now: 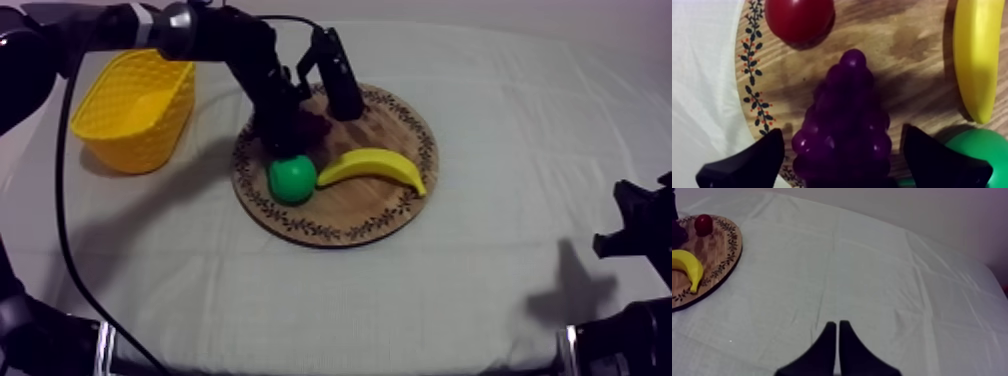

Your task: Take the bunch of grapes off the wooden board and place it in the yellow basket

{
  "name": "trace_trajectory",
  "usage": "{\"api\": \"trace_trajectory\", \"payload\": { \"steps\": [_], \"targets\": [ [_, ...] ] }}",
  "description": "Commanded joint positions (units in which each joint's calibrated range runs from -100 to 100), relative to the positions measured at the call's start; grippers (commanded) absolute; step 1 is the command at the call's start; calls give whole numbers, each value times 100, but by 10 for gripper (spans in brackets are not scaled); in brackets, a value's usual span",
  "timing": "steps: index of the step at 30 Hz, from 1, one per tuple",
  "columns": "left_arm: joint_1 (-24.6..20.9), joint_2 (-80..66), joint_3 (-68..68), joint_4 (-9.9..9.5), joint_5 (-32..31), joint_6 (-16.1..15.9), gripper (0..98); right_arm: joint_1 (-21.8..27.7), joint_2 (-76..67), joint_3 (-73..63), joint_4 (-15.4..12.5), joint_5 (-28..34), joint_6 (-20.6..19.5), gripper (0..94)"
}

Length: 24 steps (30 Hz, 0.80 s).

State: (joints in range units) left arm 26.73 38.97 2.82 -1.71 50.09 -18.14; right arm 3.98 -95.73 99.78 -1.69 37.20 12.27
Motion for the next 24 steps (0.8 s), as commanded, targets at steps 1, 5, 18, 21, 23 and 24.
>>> {"api": "trace_trajectory", "payload": {
  "steps": [1, 5, 18, 21, 23, 24],
  "targets": [
    [-7, 16, -6, 12, -9, -14, 869, 0, -2, -1, 1, -2, 2, 5],
    [-6, 32, -21, 35, -31, -47, 795, 0, -2, -1, 1, -2, 0, 5],
    [-1, 4, 86, 51, -169, -15, 486, 0, -2, -1, 1, -2, 2, 5],
    [-9, -35, 146, 50, -217, 5, 468, 0, -2, -1, 1, -2, 2, 5],
    [-11, -89, 221, 38, -279, 35, 462, 0, -2, -1, 1, -2, 2, 5],
    [-11, -129, 271, 33, -320, 49, 460, 0, -2, -1, 1, -2, 2, 5]
  ]
}}
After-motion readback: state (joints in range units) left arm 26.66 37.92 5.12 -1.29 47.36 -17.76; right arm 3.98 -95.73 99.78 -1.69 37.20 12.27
